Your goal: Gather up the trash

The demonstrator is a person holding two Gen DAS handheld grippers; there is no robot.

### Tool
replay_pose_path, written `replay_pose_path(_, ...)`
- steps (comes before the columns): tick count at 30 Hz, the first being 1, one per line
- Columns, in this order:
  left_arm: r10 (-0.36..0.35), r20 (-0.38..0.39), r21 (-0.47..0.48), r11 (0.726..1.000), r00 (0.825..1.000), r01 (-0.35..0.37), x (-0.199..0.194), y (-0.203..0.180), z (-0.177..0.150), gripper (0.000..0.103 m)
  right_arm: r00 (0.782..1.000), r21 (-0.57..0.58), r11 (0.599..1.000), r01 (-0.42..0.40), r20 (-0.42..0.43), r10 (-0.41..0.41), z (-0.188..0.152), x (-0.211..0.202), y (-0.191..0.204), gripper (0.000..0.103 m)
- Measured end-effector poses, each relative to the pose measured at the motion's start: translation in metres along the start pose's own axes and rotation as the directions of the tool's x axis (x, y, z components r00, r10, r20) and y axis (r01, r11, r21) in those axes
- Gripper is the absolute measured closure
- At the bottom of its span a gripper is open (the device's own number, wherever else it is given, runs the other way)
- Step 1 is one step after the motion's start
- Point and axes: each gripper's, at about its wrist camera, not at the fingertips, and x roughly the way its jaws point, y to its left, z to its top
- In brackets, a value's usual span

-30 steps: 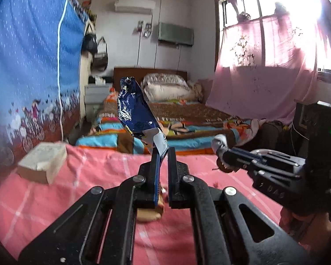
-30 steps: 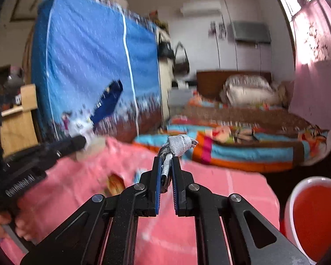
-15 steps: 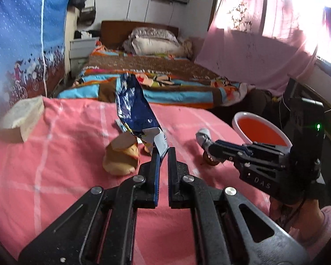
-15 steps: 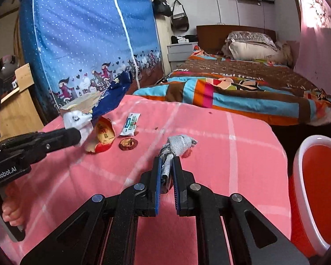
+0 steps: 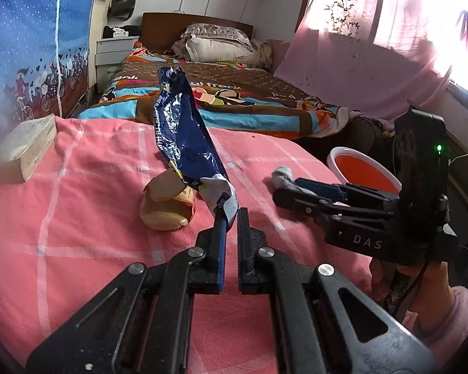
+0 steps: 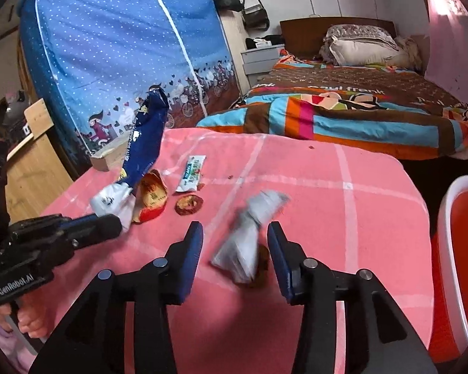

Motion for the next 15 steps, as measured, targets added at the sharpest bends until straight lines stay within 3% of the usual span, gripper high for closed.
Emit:
replay_pose_path(3,-0.004,-0.003,-0.009,1.0,1.0,0.004,0.0,0.002,-0.001,0.068,0.999,-0.007,0.999,0.034,-0.001,-0.034,0.003,0.002,0.003,0.063)
replay_pose_path(7,-0.005,0.006,-0.014,1.0,1.0,0.005,-0.002,0.002,-0.001,0.068,0.997,-0.024,0.996,0.082,-0.015,-0.082,0.003,0.006,0.005,0.089)
replay_pose_path(12,0.003,0.017,0.005,1.0,1.0,-0.003,-0.004,-0.003,-0.001,0.069,0.996,-0.02,0.996,0.09,0.02,-0.09,0.003,-0.001,0.0,0.095)
replay_pose_path(15,0.015,0.048,0.03,0.999,0.999,-0.016,-0.009,-0.008,0.0,0.069,0.994,-0.006,0.998,0.063,0.093,-0.062,0.005,-0.014,-0.001,0.096)
